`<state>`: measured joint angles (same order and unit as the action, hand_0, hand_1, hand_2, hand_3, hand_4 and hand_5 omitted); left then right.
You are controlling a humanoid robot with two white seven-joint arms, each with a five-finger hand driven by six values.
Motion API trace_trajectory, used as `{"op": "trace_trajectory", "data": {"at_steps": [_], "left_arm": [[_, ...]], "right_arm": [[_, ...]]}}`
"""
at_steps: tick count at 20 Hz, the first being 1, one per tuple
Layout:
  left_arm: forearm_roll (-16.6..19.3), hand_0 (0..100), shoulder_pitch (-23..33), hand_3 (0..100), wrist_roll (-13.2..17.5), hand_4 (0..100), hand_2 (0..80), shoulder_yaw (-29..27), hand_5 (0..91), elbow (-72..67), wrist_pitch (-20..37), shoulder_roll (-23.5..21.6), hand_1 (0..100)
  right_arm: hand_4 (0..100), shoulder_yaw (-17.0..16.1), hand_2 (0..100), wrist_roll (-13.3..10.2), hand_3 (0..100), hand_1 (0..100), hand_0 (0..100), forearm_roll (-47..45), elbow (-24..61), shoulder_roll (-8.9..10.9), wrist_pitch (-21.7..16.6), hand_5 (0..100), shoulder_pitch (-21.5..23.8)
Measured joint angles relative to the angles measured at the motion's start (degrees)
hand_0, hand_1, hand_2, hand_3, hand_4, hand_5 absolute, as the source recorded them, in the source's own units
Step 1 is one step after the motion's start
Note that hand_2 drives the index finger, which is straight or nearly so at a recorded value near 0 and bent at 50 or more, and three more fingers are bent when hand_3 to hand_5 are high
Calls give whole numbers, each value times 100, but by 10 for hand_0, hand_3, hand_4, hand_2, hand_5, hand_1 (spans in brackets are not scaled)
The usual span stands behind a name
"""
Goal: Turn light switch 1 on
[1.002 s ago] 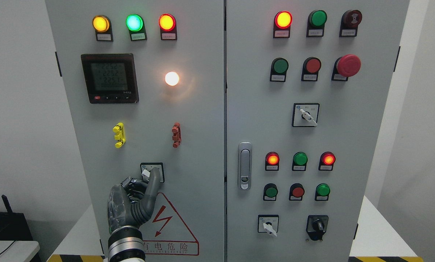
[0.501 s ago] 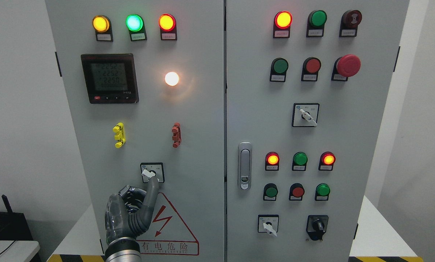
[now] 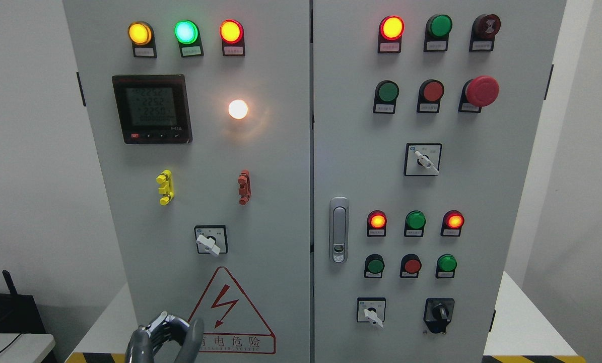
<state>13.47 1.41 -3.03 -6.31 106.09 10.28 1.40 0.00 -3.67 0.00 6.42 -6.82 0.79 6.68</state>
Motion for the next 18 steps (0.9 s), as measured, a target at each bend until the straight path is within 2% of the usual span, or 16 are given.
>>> {"op": "trace_trajectory", "data": {"at_steps": [1, 4, 7, 10, 14, 18], "left_arm": [[-1, 0, 145, 422, 182, 442, 289, -219, 105, -134, 320, -12, 264], [-17, 10, 495, 306, 575, 355, 213, -882, 76, -635, 992, -43, 226], [-124, 43, 722, 186, 745, 249, 105, -1467, 31, -1280, 1290, -66, 190], [-233, 72, 921, 127, 884, 200, 41, -1954, 0, -1993, 1379, -119, 141], [-321, 93, 1131, 79, 921, 165, 0, -2457, 0, -3005, 1397, -229, 115], [-354, 139, 1267, 7, 951, 92, 0, -2811, 0, -4065, 1424, -368, 110]], "right_arm": [[0, 0, 0, 0, 0, 389, 120, 0, 0, 0, 0, 0, 0], [0, 0, 0, 0, 0, 389, 120, 0, 0, -1, 0, 0, 0], [0, 0, 0, 0, 0, 389, 120, 0, 0, -1, 0, 0, 0], [0, 0, 0, 0, 0, 389, 120, 0, 0, -1, 0, 0, 0], [0, 0, 0, 0, 0, 389, 120, 0, 0, -1, 0, 0, 0], [0, 0, 0, 0, 0, 389, 120, 0, 0, 0, 0, 0, 0]]}}
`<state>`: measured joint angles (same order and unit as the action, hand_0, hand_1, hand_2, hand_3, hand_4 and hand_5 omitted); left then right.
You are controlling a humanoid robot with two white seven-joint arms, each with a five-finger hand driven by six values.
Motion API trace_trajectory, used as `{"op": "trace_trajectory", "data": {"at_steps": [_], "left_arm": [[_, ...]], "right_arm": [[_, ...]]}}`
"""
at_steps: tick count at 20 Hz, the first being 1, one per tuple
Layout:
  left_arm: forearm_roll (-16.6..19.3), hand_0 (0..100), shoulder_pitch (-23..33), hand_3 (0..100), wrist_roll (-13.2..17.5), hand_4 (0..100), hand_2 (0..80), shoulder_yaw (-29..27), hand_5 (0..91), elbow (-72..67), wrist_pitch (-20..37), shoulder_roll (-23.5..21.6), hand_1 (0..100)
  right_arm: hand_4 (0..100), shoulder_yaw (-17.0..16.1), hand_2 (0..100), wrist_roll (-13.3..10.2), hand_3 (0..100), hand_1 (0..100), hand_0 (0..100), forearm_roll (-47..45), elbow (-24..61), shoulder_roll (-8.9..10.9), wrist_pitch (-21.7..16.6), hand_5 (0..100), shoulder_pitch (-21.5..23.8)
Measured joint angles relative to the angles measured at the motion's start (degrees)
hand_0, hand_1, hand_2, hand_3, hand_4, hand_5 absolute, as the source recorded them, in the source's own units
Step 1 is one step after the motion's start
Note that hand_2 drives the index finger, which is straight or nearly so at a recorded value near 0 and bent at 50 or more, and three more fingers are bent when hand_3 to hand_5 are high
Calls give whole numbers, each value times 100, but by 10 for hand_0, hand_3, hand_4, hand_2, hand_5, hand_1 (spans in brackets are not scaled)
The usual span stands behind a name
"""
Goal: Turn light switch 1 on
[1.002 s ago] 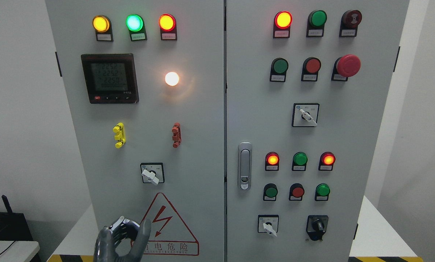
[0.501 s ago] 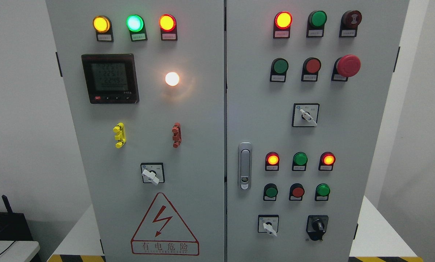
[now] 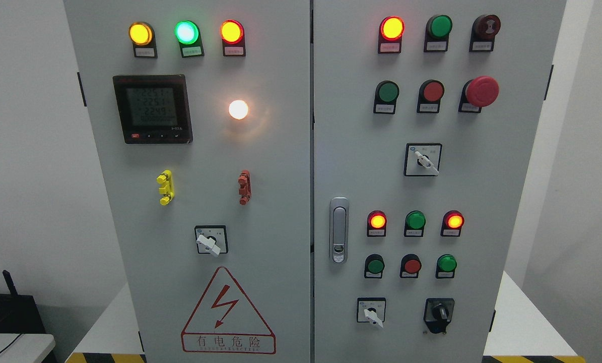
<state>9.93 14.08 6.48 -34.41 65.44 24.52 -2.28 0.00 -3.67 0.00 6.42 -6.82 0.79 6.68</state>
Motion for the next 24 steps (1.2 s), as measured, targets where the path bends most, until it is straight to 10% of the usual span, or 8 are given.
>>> {"op": "trace_trajectory", "data": {"at_steps": [10, 24], "left_arm": [[10, 228, 125, 0, 106, 0, 0, -13, 0, -2731, -75, -277, 104], [16, 256, -356, 0, 329, 0, 0, 1890, 0, -5218, -1120, -102, 39]], "right_arm": [[0, 0, 0, -1, 0, 389, 120, 0, 0, 2, 0, 0, 0], [0, 0, 0, -2, 0, 389, 120, 0, 0, 2, 0, 0, 0]]}}
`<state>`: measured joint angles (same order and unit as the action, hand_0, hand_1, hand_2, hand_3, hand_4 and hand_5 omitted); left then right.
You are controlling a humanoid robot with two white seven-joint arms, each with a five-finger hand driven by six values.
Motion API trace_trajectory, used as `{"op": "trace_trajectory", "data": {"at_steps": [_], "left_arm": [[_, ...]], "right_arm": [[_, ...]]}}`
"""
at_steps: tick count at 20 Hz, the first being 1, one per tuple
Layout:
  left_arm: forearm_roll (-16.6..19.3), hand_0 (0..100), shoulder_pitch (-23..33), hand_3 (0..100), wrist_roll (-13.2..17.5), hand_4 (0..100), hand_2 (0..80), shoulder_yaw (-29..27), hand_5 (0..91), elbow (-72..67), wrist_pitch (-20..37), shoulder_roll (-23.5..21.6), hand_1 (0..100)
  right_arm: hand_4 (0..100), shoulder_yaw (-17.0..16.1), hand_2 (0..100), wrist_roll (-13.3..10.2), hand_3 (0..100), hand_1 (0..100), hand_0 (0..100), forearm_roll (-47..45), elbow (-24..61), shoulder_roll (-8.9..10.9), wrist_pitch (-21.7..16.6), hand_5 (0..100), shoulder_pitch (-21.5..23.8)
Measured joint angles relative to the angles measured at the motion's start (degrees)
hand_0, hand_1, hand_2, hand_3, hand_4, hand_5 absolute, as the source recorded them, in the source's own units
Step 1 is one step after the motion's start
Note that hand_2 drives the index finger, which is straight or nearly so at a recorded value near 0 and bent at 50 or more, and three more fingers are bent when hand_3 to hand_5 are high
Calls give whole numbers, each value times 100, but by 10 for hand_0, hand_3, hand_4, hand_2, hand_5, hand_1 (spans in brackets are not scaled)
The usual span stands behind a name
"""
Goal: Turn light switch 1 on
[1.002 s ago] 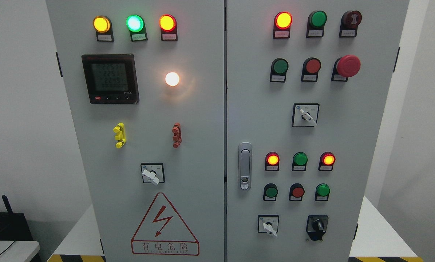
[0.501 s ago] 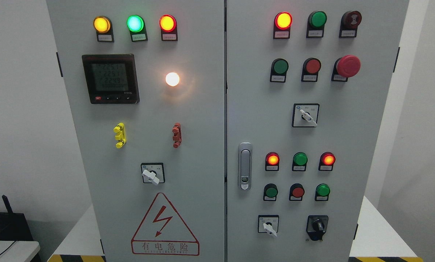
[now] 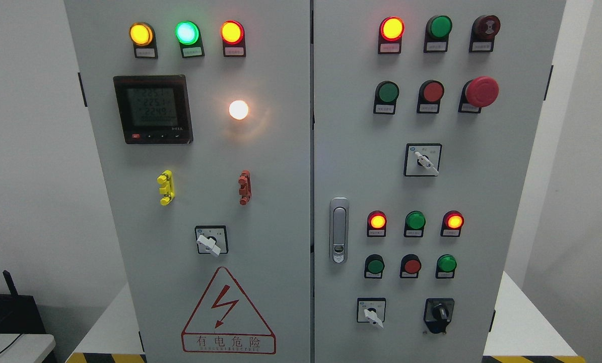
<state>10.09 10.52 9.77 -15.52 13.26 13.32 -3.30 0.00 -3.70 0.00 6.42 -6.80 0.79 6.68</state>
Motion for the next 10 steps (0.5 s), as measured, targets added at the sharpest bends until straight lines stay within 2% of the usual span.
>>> {"op": "trace_trajectory", "data": {"at_steps": [5, 10], "left_arm": [[-4, 261, -216, 0, 30, 0, 0, 472, 0, -367, -424, 121, 15], [-24, 271, -314, 0, 27, 0, 0, 782, 0, -603, -520, 197, 0]], "right_arm": [[0, 0, 0, 0, 0, 389, 120, 0, 0, 0, 0, 0, 0], [0, 0, 0, 0, 0, 389, 120, 0, 0, 0, 0, 0, 0]]}}
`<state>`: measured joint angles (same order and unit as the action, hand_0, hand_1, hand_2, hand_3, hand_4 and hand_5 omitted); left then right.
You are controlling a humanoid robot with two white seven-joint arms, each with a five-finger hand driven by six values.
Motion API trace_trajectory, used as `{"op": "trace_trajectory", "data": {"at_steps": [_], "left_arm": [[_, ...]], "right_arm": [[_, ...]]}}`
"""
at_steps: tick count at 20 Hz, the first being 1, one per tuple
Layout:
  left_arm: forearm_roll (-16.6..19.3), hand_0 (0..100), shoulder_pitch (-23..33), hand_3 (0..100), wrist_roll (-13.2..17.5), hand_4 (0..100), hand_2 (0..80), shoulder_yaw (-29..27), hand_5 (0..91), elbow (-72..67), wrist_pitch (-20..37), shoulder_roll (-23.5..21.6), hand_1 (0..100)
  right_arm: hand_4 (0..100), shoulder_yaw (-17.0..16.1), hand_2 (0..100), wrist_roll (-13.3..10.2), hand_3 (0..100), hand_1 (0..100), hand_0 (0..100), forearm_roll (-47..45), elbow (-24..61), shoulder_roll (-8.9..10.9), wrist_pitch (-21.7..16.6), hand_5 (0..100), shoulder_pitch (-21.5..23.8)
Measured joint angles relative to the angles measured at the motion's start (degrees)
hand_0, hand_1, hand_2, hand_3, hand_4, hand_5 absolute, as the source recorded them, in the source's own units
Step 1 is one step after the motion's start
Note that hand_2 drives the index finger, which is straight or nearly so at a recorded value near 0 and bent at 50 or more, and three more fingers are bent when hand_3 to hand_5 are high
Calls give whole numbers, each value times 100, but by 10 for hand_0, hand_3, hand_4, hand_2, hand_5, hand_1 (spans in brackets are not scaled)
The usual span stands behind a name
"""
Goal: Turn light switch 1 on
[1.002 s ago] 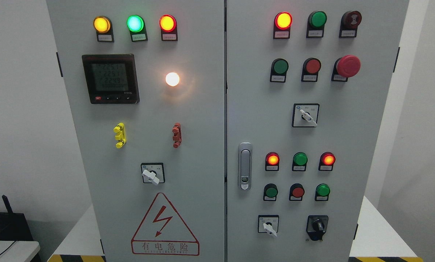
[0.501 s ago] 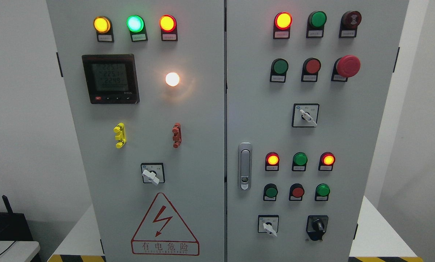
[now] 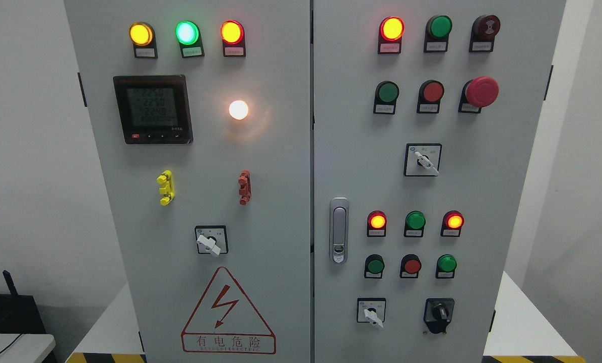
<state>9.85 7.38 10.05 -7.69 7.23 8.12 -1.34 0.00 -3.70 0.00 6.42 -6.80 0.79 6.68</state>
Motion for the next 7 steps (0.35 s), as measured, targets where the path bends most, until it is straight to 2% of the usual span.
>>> {"op": "trace_trajectory", "data": {"at_steps": [7], "left_arm": [[-25, 282, -48, 0, -25, 0, 0, 246, 0, -199, -17, 63, 0]], "right_arm": [[0, 0, 0, 0, 0, 389, 120, 0, 0, 1, 0, 0, 0]]}}
